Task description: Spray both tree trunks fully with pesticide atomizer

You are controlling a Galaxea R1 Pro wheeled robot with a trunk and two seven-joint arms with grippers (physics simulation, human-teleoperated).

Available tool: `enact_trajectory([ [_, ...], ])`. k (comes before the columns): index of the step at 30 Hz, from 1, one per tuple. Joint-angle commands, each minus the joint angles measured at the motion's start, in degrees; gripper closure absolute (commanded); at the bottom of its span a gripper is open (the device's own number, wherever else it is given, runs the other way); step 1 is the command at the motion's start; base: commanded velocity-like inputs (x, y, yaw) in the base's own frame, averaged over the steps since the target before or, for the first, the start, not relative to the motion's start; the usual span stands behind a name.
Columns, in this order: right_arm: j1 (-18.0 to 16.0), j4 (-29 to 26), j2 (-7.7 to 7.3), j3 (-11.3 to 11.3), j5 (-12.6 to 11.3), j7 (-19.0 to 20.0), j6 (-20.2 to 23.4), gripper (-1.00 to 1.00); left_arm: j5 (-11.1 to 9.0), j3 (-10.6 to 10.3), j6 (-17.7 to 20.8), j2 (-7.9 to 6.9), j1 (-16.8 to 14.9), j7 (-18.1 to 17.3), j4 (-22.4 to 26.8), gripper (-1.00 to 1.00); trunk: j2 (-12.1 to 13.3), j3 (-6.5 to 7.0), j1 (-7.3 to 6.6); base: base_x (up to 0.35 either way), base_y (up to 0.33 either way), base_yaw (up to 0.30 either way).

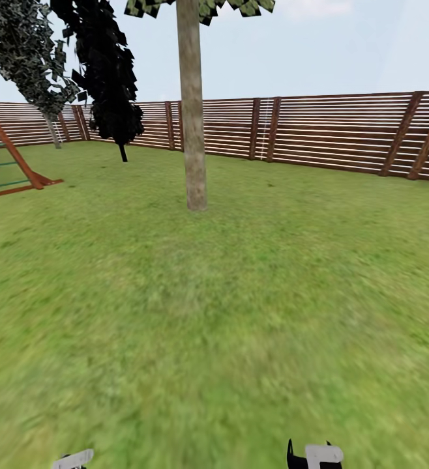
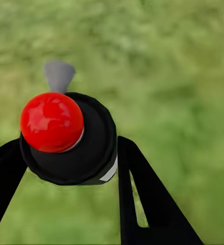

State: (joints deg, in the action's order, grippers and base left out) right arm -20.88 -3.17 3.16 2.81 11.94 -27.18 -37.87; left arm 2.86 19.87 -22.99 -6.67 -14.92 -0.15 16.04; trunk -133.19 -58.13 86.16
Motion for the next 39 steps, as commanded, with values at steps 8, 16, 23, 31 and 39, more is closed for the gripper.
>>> enact_trajectory([
  [8,-0.04,0.04,0.08,0.26,0.37,-0.6,0.08,-1.0,0.3,0.26,-0.21,0.03,-0.08,-0.02,-0.09,1.0,-0.02,-0.05,0.02,0.339,0.0,0.042],
  [16,-0.04,0.01,0.1,0.27,0.37,-0.6,0.08,-1.0,0.3,0.26,-0.21,0.01,-0.09,-0.03,-0.07,1.0,-0.02,-0.05,0.02,0.339,0.0,0.033],
  [23,-0.04,0.05,0.02,0.23,0.37,-0.6,0.08,-1.0,0.3,0.29,-0.21,0.01,-0.08,-0.01,-0.07,1.0,-0.02,-0.05,0.02,0.339,0.0,0.0],
  [31,-0.04,0.09,-0.12,0.18,0.5,-0.51,0.08,-1.0,0.3,0.31,-0.21,-0.01,-0.07,-0.02,-0.06,1.0,-0.02,-0.05,0.02,0.339,0.0,0.0],
  [39,-0.04,0.09,-0.13,0.21,0.53,-0.51,0.08,-1.0,0.3,0.26,-0.21,0.03,-0.04,-0.01,-0.11,1.0,-0.02,-0.05,0.02,0.339,0.0,0.0],
])
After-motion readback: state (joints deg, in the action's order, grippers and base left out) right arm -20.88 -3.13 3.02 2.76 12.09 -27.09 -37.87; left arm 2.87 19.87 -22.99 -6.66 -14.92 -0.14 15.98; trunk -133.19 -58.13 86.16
